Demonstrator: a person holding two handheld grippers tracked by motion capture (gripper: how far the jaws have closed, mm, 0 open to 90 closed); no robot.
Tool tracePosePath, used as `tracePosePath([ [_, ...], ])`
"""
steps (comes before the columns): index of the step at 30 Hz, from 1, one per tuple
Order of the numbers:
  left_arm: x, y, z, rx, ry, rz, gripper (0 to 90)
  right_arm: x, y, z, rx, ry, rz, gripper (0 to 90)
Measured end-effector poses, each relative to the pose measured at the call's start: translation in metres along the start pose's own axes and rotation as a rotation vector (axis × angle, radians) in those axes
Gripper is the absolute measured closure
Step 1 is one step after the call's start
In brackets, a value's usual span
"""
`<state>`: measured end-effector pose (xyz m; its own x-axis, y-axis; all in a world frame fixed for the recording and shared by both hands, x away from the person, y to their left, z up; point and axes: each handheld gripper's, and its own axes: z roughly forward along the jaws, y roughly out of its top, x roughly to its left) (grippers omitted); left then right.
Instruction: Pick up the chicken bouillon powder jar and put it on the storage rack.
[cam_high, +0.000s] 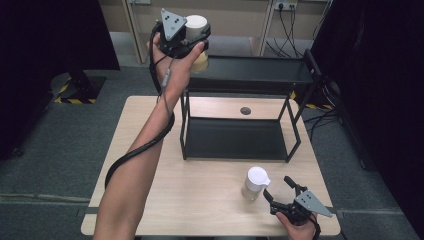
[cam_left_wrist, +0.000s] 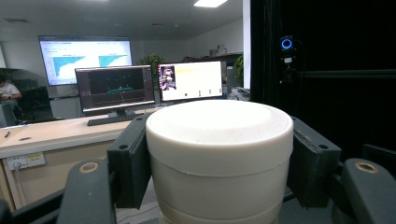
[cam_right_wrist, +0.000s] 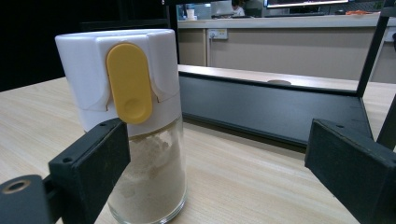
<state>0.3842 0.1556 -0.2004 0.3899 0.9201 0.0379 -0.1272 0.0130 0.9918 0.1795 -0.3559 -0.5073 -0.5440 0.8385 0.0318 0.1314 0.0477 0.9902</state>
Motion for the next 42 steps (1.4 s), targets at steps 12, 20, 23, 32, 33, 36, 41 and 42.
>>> tracePosePath([
  [12,0.007,-0.012,0.013,0.011,-0.008,-0.015,33.1,0.000,0.000,0.000,0.000,0.002,0.001,6.9],
  [20,0.006,-0.017,0.018,0.015,-0.008,-0.007,33.0,0.000,0.000,0.000,0.000,0.002,0.001,7.0],
  [23,0.004,-0.020,0.019,0.016,-0.006,-0.003,33.0,0.000,0.000,0.000,-0.001,0.002,0.001,7.0],
  [32,0.003,-0.017,0.026,0.036,0.003,-0.018,32.4,-0.001,0.000,0.000,-0.002,0.002,0.001,7.1],
  [33,0.003,-0.016,0.026,0.036,0.002,-0.032,31.6,-0.001,0.000,0.000,-0.002,0.003,0.001,7.1],
  [36,0.002,-0.015,0.026,0.027,0.012,-0.056,21.3,-0.001,-0.001,0.000,-0.003,0.003,0.001,7.1],
  [41,-0.003,-0.012,0.019,0.008,0.029,-0.039,13.0,-0.001,0.000,0.000,-0.002,0.004,0.002,7.1],
  [42,-0.003,-0.012,0.018,0.010,0.029,-0.040,12.8,-0.001,0.000,0.000,-0.003,0.004,0.002,7.1],
])
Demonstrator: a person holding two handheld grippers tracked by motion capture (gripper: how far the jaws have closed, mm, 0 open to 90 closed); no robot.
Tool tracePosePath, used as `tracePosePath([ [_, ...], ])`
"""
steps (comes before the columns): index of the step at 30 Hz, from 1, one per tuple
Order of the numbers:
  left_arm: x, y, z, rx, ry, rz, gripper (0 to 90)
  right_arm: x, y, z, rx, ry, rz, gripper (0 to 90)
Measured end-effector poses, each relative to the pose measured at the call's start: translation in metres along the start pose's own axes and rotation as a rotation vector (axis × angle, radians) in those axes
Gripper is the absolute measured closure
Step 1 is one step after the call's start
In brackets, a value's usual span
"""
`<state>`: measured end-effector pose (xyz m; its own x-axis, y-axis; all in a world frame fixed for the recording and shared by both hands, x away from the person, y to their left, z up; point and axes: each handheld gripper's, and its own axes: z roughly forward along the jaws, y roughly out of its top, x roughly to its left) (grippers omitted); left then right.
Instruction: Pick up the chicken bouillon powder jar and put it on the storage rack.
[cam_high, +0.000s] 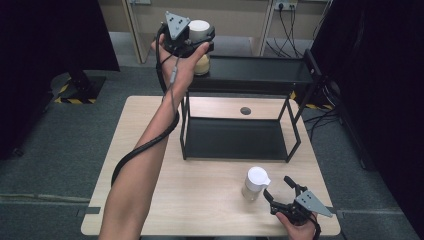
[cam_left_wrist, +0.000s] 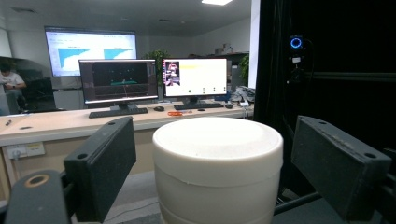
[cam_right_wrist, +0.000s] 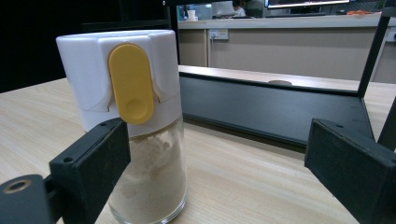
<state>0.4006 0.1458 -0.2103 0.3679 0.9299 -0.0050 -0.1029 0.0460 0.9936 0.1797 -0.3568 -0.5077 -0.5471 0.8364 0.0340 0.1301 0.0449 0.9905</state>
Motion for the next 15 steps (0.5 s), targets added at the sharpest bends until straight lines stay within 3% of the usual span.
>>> tracePosePath([
  [15,-0.001,-0.008,-0.031,-0.026,-0.009,0.035,11.7,0.001,0.000,0.000,0.001,-0.001,-0.004,7.1],
])
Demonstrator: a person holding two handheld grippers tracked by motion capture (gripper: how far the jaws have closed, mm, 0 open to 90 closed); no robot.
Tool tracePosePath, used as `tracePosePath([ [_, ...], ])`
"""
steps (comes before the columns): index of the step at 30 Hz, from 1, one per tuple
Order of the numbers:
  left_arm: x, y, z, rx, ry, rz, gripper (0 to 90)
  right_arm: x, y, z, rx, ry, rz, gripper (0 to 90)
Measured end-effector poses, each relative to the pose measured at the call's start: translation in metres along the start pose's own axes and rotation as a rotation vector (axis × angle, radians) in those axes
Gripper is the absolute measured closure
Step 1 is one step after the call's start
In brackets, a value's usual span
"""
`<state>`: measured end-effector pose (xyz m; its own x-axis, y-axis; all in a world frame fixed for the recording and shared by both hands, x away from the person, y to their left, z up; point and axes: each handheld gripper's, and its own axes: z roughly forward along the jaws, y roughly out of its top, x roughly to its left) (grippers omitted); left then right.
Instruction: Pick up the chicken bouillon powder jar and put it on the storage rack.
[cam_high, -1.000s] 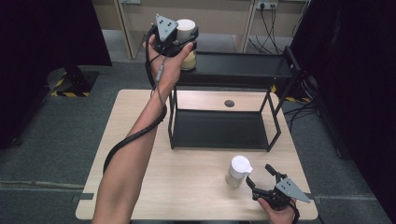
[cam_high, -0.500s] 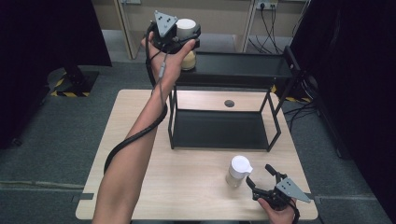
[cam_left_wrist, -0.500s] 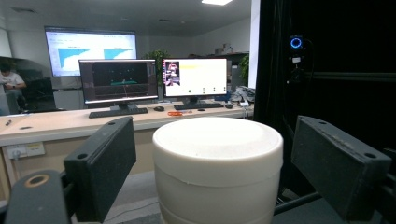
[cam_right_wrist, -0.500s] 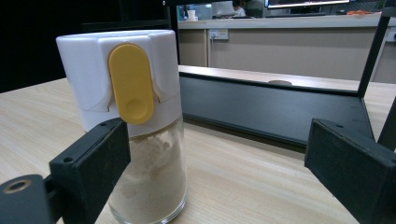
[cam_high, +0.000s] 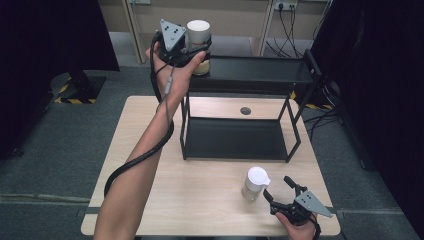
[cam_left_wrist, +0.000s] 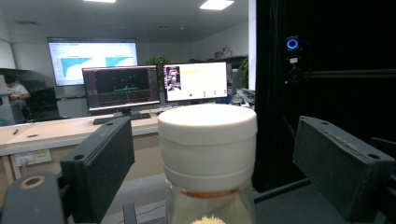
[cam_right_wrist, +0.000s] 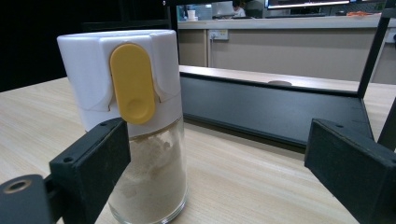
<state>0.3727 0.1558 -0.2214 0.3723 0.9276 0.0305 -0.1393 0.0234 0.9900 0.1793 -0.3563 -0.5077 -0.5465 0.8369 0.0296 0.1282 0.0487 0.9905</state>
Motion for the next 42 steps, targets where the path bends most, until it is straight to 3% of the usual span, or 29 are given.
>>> tracePosePath([
  [9,0.004,-0.011,-0.022,-0.023,-0.019,-0.008,11.8,0.000,0.000,0.000,-0.002,-0.003,0.002,7.1],
  [20,0.002,-0.021,-0.037,-0.005,-0.035,0.021,12.1,0.001,0.000,0.000,-0.001,-0.004,0.003,7.1],
  [42,0.001,-0.062,-0.067,0.018,-0.079,0.036,12.2,0.001,0.000,0.000,0.000,-0.005,0.002,7.2],
])
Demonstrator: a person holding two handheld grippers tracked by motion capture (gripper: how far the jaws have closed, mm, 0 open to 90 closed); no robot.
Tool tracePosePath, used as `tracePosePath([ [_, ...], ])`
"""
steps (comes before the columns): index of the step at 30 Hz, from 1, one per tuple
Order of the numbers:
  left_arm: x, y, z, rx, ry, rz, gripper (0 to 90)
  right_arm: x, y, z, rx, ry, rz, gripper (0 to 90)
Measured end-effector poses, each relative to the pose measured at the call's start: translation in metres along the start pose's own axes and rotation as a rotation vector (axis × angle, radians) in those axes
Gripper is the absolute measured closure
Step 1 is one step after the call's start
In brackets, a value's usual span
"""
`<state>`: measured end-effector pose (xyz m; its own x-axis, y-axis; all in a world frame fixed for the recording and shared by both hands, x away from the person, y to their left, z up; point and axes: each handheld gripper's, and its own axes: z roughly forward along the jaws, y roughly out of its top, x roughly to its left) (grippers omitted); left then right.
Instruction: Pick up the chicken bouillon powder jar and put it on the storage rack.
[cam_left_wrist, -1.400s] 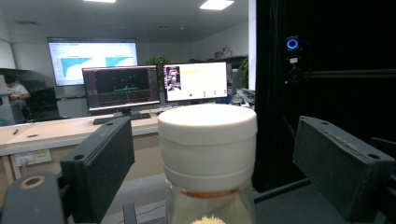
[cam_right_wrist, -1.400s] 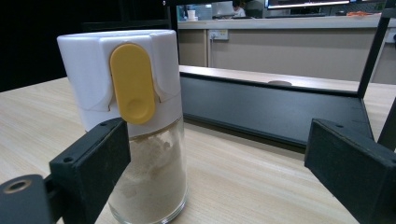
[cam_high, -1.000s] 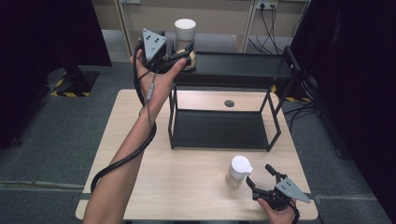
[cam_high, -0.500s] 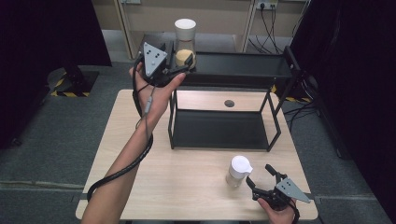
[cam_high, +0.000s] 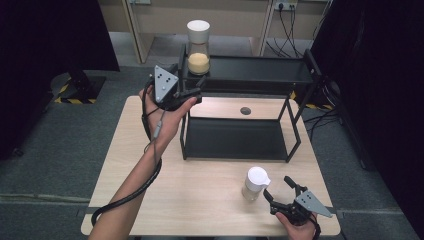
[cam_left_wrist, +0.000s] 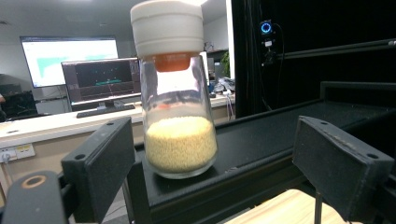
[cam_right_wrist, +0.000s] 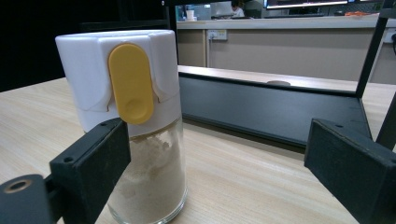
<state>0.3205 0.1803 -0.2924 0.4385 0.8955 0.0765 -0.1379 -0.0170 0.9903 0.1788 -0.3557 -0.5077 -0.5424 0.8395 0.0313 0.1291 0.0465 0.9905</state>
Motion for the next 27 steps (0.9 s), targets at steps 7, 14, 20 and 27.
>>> tracePosePath([
  [7,-0.002,-0.015,-0.009,0.012,-0.012,0.000,12.2,0.000,0.000,0.000,0.000,0.000,0.000,7.3],
  [14,-0.005,-0.035,-0.019,0.029,-0.027,-0.001,12.2,0.000,0.000,0.000,-0.001,-0.001,-0.001,7.2],
  [20,-0.009,-0.051,-0.028,0.042,-0.037,-0.004,12.2,0.000,0.000,0.000,-0.001,-0.001,0.000,7.3],
  [27,-0.013,-0.066,-0.037,0.054,-0.045,-0.004,12.2,0.001,0.000,0.000,-0.001,-0.003,-0.002,7.3],
])
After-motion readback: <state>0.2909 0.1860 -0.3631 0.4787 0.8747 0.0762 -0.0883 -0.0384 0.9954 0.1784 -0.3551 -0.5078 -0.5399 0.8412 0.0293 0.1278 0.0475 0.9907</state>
